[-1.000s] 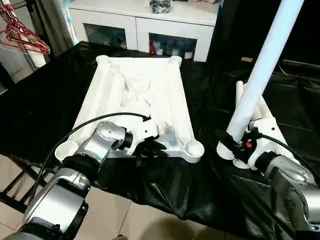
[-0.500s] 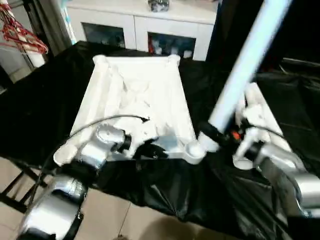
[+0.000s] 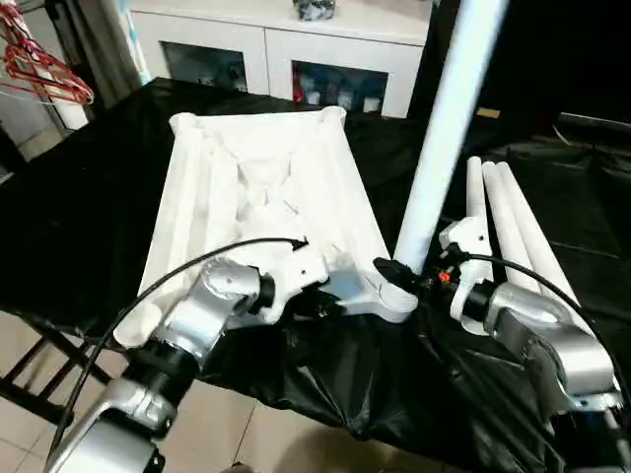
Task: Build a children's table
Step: Insert table leg to table base
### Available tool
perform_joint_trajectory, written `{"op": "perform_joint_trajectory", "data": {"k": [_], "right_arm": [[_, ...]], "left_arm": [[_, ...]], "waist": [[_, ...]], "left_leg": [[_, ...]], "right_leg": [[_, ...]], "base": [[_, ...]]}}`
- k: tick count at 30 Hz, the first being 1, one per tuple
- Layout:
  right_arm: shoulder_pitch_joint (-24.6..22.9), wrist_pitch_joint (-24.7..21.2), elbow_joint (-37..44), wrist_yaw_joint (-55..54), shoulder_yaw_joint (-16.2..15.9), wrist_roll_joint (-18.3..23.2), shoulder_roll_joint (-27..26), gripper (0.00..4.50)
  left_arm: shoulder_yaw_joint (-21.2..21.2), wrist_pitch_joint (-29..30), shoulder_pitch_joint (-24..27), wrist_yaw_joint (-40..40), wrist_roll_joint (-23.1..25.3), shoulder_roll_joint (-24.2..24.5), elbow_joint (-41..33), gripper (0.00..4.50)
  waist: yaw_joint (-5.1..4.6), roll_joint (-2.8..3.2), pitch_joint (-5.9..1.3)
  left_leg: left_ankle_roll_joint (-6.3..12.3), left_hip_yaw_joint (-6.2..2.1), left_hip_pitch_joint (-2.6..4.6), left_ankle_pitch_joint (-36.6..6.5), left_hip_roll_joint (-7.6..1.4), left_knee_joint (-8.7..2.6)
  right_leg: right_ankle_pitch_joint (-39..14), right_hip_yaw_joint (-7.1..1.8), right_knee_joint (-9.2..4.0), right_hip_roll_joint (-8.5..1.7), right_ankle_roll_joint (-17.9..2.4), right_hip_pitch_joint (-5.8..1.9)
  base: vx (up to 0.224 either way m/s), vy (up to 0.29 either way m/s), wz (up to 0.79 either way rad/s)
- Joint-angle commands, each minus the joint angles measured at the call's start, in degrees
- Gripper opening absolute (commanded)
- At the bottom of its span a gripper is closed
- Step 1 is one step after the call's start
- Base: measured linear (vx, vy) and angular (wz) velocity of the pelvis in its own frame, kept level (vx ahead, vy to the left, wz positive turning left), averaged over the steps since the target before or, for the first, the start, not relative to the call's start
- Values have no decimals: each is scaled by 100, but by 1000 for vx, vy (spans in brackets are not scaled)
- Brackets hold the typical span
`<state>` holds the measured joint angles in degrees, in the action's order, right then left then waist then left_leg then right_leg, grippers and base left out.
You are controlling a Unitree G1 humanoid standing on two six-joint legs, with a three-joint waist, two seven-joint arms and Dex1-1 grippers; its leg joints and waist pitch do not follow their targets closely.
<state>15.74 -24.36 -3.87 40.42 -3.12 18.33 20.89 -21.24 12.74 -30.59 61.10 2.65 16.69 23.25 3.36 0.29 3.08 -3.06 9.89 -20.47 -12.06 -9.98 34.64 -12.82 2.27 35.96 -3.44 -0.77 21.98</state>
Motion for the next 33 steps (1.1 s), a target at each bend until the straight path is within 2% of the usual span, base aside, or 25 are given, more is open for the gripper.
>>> {"op": "perform_joint_trajectory", "data": {"k": [1,12,15,21,22,23,24,26,27,30,32,33], "right_arm": [[47,83,-207,3,-56,-100,0,190],[174,278,-783,140,-49,-54,-186,190],[55,329,-835,90,141,95,-274,190],[-253,588,-929,-8,415,268,-475,190],[-367,709,-957,-34,459,269,-528,190],[-466,817,-981,-54,498,275,-578,190],[-558,907,-995,-68,534,286,-622,190],[-698,1089,-1010,-103,590,285,-686,190],[-742,1154,-1011,-112,613,287,-708,190],[-870,1399,-1030,-163,704,277,-780,190],[-948,1609,-1059,-199,763,272,-821,190],[-952,1624,-1062,-202,766,271,-824,190]], "left_arm": [[-3,58,84,12,-105,-21,-132,0],[68,244,98,-105,-129,-24,-301,0],[125,246,73,-158,-151,-37,-256,0],[168,217,3,-256,-139,-55,-150,0],[174,198,-30,-279,-133,-67,-104,0],[181,175,-71,-295,-126,-75,-46,0],[184,156,-104,-301,-121,-82,4,0],[203,107,-170,-352,-104,-103,109,0],[207,92,-194,-358,-101,-107,145,0],[224,33,-276,-405,-79,-126,280,0],[228,6,-307,-411,-74,-136,339,0],[229,3,-310,-411,-73,-137,345,0]], "waist": [[29,-79,-344],[-2,-77,-339],[-5,-43,-348],[11,-24,-351],[17,56,-344],[17,70,-346],[10,39,-341],[25,31,-351],[31,81,-346],[29,73,-341],[24,112,-341],[23,108,-341]], "left_leg": [[401,-92,-13,-275,-305,-397],[395,-93,-9,-363,-306,-399],[392,-92,-4,-384,-308,-395],[370,-99,5,-468,-314,-407],[338,-106,8,-502,-314,-408],[327,-97,21,-540,-316,-405],[320,-93,14,-579,-317,-408],[315,-102,10,-605,-310,-417],[308,-109,13,-639,-309,-421],[269,-108,14,-806,-307,-432],[242,-112,17,-876,-311,-441],[238,-115,16,-889,-312,-444]], "right_leg": [[64,-277,-377,-491,-1447,-300],[-86,-275,-396,-490,-1488,-301],[49,-280,-390,-491,-1527,-298],[50,-272,-396,-490,-1558,-297],[21,-272,-394,-491,-1564,-285],[23,-274,-416,-485,-1554,-271],[34,-279,-422,-484,-1546,-275],[65,-274,-418,-487,-1533,-297],[0,-271,-420,-487,-1533,-292],[-214,-274,-461,-493,-1493,-292],[-377,-271,-481,-490,-1445,-275],[-388,-269,-479,-488,-1444,-280]], "base": [[0,0,0],[0,0,0],[0,0,0],[0,0,0],[0,0,0],[0,0,0],[0,0,0],[0,0,0],[0,0,0],[0,0,0],[0,0,0],[0,0,0]]}}
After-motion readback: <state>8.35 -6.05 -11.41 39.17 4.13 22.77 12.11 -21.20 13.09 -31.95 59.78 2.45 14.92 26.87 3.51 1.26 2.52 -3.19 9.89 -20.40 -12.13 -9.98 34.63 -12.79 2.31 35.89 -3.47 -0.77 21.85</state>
